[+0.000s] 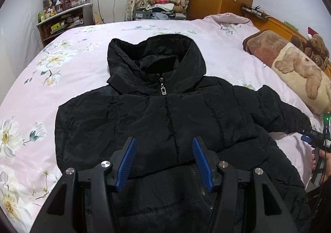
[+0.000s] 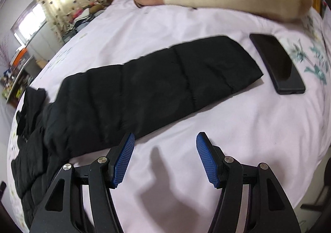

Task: Fold large clothes
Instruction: 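Grasp the other sleeve cuff with the right tool and lift it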

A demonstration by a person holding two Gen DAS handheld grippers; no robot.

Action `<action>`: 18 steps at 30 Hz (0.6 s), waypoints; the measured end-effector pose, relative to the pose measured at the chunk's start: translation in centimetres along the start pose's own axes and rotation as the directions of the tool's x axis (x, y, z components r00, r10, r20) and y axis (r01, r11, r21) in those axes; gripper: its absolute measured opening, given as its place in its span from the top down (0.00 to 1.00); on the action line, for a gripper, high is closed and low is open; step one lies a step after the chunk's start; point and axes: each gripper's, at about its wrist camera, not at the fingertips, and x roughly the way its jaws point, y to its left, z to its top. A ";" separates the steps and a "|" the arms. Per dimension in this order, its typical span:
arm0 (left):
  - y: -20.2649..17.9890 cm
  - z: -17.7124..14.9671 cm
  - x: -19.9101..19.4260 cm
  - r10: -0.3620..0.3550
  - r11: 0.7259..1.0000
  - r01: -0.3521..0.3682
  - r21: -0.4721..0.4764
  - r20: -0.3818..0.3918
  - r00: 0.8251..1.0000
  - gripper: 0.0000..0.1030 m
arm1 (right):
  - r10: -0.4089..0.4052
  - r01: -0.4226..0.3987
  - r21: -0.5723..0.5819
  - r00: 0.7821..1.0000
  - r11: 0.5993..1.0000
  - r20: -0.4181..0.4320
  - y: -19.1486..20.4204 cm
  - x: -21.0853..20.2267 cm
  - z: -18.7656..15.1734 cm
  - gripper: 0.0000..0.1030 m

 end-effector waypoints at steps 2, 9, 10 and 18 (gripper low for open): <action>0.2 0.0 0.7 0.006 1.000 -0.006 -0.001 -0.012 1.000 0.43 | 0.011 -0.011 0.028 1.000 1.000 -0.006 -0.6 0.8 0.4 0.39; 1.5 -0.3 2.5 0.017 1.000 -0.018 -0.021 -0.052 0.999 0.43 | 0.088 -0.095 0.195 0.995 0.976 0.040 -3.1 3.1 2.0 0.39; 1.6 -0.3 2.7 0.016 1.000 -0.017 -0.023 -0.056 0.998 0.43 | 0.089 -0.096 0.212 0.995 0.972 0.044 -3.1 3.4 2.2 0.39; 2.6 -0.5 3.6 0.020 0.999 -0.023 -0.044 -0.068 0.997 0.43 | 0.028 -0.044 0.211 0.996 0.977 0.081 -2.4 3.5 3.7 0.66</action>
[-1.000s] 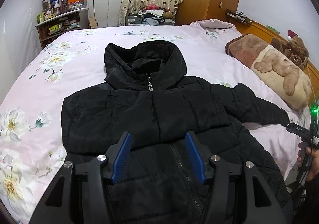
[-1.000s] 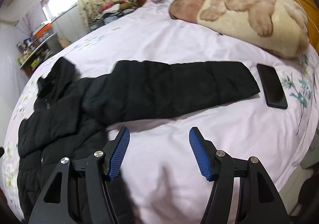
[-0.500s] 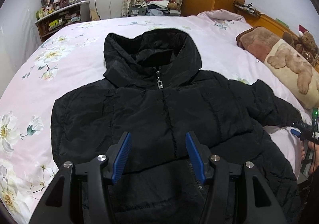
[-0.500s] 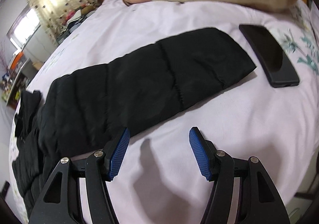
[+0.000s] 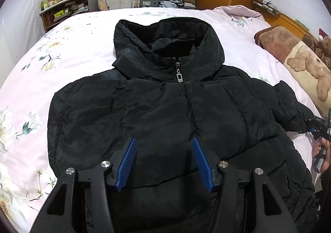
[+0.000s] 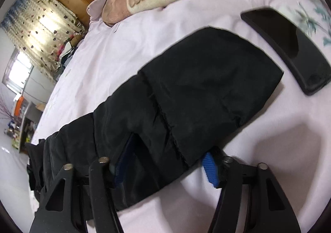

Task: Fold large clothes
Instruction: 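Grasp the other sleeve cuff with the right tool and lift it, then fold the held sleeve across the jacket body and open the right tool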

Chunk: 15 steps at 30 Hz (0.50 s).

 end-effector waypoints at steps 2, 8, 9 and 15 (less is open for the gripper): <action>0.4 -0.1 -0.2 0.002 1.000 -0.002 -0.008 0.000 1.000 0.43 | -0.008 0.008 -0.010 1.000 1.000 0.010 0.4 -0.7 0.2 0.77; 1.5 -0.1 -2.1 0.008 0.999 -0.007 -0.032 0.025 1.000 0.43 | 0.054 -0.047 -0.076 0.995 0.996 0.088 3.5 -6.0 1.5 0.86; 1.7 -0.1 -2.7 0.007 0.999 -0.006 -0.036 0.035 0.999 0.43 | 0.072 -0.062 -0.094 0.992 0.994 0.103 4.3 -7.2 1.6 0.87; 3.2 0.0 -5.5 0.001 0.998 0.005 -0.061 0.084 0.996 0.43 | 0.224 -0.171 -0.267 0.957 0.948 0.183 12.2 -15.5 1.7 0.89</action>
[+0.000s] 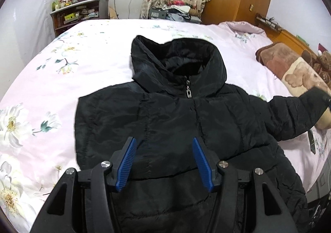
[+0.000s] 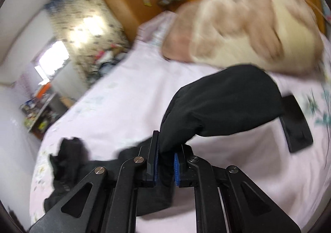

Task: Fold large clothes
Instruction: 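Fold the held sleeve across the jacket body and open the right tool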

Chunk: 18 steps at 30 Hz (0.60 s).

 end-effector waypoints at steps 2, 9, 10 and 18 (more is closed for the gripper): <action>0.7 0.0 -0.8 0.002 1.000 -0.002 -0.017 0.012 1.000 0.43 | 0.062 -0.061 -0.054 0.998 0.997 0.013 3.6 -1.6 0.7 0.89; 3.4 -0.1 -3.6 0.006 0.998 -0.002 -0.068 0.056 0.998 0.43 | 0.243 -0.249 -0.206 0.968 0.946 -0.056 15.1 -3.0 -0.7 0.89; 3.8 -0.1 -4.0 0.006 0.997 -0.002 -0.075 0.063 0.998 0.43 | 0.260 -0.271 -0.223 0.963 0.937 -0.076 16.6 -3.0 -1.3 0.89; 7.3 -1.2 -5.8 0.028 0.991 -0.015 -0.136 0.090 0.996 0.43 | 0.316 -0.393 -0.331 0.911 0.858 -0.265 25.8 0.6 -9.2 0.89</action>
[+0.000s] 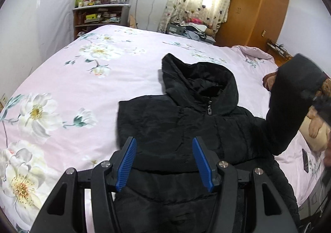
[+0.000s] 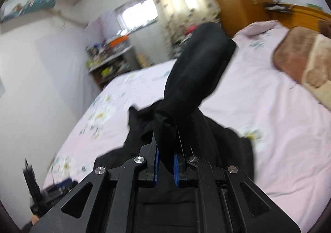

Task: Fold large clothes
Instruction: 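Fold the held sleeve across the jacket body and open the right tool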

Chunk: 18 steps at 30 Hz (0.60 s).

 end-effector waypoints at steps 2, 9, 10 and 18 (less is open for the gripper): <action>0.7 -0.3 0.0 0.008 1.000 -0.008 -0.011 -0.005 1.000 0.43 | 0.025 -0.025 -0.010 0.998 1.000 -0.063 1.4 2.7 -1.8 0.89; 2.6 -1.0 0.5 0.025 0.999 -0.026 -0.034 -0.025 0.999 0.43 | 0.025 -0.041 -0.058 0.968 0.997 -0.248 4.0 11.2 -7.3 0.89; 2.6 -1.0 0.7 0.025 0.999 -0.026 -0.036 -0.027 0.999 0.43 | 0.025 -0.043 -0.061 0.962 0.997 -0.273 4.1 12.2 -7.9 0.87; 2.1 -0.6 1.6 -0.018 0.999 0.017 -0.046 -0.035 0.999 0.43 | 0.108 -0.135 -0.057 0.933 0.989 -0.343 4.9 14.0 -11.0 0.52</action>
